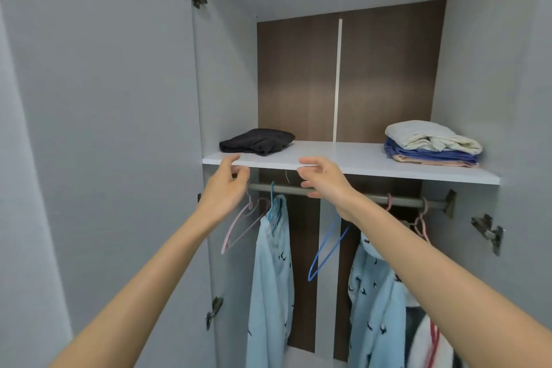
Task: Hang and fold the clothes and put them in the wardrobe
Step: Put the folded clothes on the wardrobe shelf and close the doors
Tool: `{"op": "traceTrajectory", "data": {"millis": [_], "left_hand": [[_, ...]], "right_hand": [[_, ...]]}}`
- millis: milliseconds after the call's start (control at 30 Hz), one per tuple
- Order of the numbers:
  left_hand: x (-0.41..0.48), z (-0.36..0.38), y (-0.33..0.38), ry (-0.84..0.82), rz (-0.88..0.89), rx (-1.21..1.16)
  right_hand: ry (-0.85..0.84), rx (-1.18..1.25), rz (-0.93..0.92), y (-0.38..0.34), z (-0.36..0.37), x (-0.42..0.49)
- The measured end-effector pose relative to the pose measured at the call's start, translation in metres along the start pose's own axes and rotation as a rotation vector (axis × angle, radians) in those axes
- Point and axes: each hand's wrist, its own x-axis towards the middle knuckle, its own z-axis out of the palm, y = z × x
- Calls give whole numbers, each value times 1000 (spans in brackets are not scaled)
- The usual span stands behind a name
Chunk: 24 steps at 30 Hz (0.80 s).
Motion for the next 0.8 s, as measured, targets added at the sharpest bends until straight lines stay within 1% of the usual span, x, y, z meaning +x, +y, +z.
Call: {"op": "traceTrajectory", "data": {"millis": [233,367,633,700,767,800], "left_hand": [[-55,-30,2,13,23,-35],[-79,-57,-6,72,126,-49],[-101,-140,-54,338,402,131],[-102,-161,-69,428,459,167],[-101,-176,-86,510,463,205],[-100,-181,-96,527,435,206]], "right_hand": [[10,-9,-71,-13,18,-61],[-11,-22,-100,-19,42,-81],[-29,2,-144,-31,130,-101],[-24,5,-140,-35,156,-104],[-13,11,-136,-38,182,-105],[-4,14,-133,-40,196,-104]]}}
